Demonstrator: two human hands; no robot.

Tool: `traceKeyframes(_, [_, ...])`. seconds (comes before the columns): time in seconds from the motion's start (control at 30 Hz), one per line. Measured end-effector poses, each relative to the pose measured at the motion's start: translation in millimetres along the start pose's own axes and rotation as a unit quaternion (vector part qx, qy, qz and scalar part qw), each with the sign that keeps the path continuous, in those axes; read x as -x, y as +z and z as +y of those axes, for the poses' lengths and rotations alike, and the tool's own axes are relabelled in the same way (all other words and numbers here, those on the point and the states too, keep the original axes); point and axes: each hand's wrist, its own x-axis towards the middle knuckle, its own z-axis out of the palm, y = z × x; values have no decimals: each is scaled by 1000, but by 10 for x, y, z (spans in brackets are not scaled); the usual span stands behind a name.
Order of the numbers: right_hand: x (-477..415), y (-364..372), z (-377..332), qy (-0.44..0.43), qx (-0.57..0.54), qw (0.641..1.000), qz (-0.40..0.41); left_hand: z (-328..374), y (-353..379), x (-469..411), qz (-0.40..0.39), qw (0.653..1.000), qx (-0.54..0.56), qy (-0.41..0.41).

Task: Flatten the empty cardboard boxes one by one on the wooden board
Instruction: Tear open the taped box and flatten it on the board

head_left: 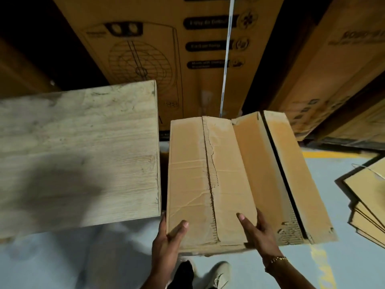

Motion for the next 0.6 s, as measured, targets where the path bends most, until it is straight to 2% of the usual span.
traceKeyframes(0.27, [616,-70,-815,-116,39,992,24,598,-253,524,29,998,21,60])
traceKeyframes(0.47, [1321,247,-1737,-209,102,972,40,1129,-674,798,56,987,114,96])
traceKeyframes(0.6, [1628,564,-2144,-252,185,949,46,1369,-1024,830,70,976,182,99])
